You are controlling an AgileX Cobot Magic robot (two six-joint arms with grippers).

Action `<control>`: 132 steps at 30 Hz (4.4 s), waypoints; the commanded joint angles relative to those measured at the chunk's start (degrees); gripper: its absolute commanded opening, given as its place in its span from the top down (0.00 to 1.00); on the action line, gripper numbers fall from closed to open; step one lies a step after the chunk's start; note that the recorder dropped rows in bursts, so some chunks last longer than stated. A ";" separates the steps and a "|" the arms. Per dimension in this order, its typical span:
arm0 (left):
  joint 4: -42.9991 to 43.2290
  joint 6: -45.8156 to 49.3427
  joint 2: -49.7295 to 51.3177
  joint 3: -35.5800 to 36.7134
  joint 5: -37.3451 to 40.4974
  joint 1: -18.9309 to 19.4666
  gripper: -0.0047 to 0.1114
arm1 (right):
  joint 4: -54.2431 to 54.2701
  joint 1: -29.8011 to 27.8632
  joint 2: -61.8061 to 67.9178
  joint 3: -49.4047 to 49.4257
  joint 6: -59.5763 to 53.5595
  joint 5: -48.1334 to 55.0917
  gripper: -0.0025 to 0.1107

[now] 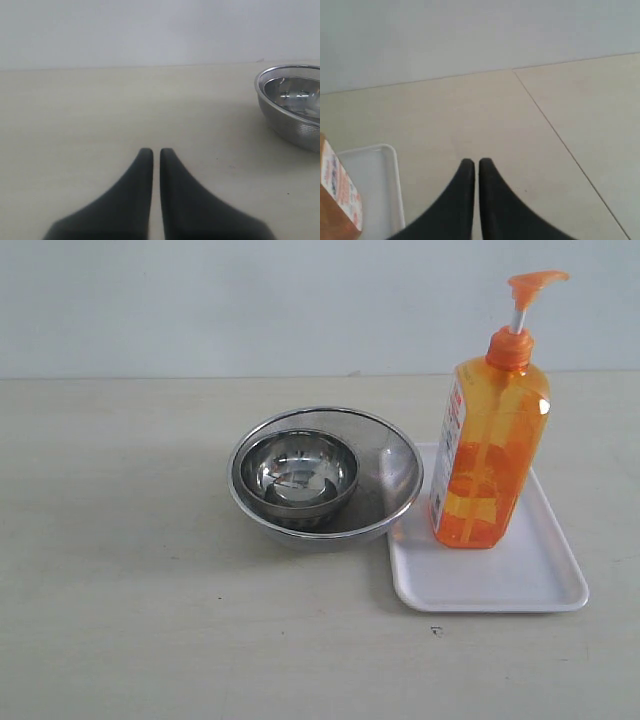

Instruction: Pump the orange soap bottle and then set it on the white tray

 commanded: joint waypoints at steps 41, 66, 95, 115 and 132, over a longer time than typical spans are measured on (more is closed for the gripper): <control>-0.59 -0.66 -0.20 0.24 0.03 0.22 0.92 | 23.45 -18.23 -32.05 33.39 -11.90 -34.22 0.98; -0.59 -0.66 -0.20 0.24 0.03 0.22 0.92 | 36.23 -17.95 -33.03 36.12 -43.61 -35.43 0.98; -0.59 -0.66 -0.20 0.24 0.03 0.22 0.92 | 37.87 -18.05 -39.38 38.16 -45.80 -33.37 0.98; -0.59 -0.66 -0.20 0.24 0.03 0.22 0.92 | 37.87 -18.05 -41.12 43.11 -45.90 -37.68 0.98; -0.59 -0.66 -0.20 0.24 0.03 0.22 0.92 | 38.22 -18.05 -41.12 51.60 -44.81 -52.14 0.98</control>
